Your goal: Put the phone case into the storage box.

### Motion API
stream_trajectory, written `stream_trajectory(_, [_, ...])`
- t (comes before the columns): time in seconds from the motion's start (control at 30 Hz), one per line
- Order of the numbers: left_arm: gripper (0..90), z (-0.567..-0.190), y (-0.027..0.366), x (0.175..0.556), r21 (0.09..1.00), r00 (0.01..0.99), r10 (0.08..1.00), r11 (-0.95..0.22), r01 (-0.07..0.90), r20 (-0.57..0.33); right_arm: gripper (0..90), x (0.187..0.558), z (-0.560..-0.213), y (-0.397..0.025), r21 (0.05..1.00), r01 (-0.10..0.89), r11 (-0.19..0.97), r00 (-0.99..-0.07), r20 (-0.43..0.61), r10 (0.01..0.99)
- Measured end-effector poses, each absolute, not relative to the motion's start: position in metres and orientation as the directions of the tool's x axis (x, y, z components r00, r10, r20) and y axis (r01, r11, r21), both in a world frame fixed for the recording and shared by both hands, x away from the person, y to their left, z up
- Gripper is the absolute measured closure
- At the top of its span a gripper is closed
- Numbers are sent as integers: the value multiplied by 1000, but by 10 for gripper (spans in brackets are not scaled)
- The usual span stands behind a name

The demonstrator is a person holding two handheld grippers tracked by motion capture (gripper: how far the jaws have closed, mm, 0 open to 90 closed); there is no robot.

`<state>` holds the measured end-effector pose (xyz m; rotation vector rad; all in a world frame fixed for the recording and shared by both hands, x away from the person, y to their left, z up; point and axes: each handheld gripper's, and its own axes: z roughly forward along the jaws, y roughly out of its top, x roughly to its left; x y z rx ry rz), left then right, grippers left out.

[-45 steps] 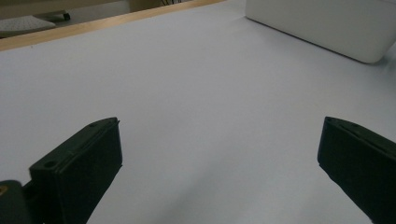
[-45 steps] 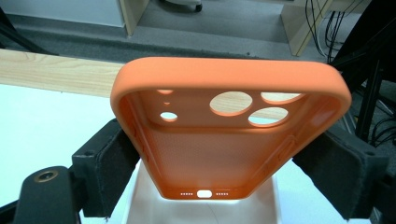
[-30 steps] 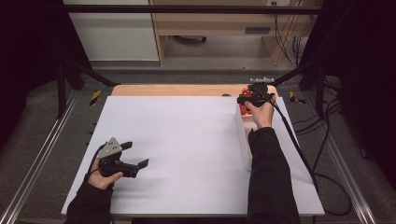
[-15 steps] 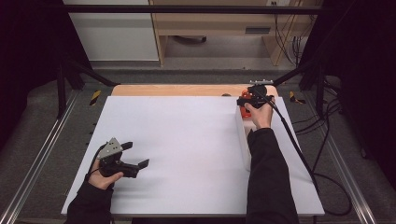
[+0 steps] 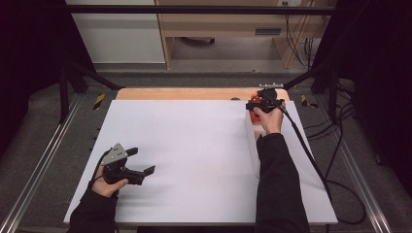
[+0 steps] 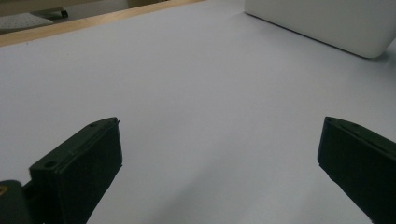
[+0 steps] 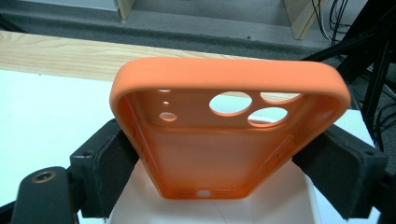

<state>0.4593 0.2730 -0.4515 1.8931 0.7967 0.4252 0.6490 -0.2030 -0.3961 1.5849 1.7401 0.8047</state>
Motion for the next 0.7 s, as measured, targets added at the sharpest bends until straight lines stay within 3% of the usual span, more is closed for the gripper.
stream_trajectory(0.3, [0, -452, 272, 459, 894, 724, 688, -289, 342, -54, 147, 649, -397, -204, 799, 598, 68, -59, -41, 997])
stream_trajectory(0.57, [0, -452, 272, 459, 895, 725, 687, -290, 340, -53, 17, 648, -394, -206, 808, 584, 77, -94, -27, 995])
stream_trajectory(0.7, [0, -452, 272, 459, 894, 725, 687, -290, 340, -53, 11, 646, -390, -208, 825, 559, 81, -108, -24, 994])
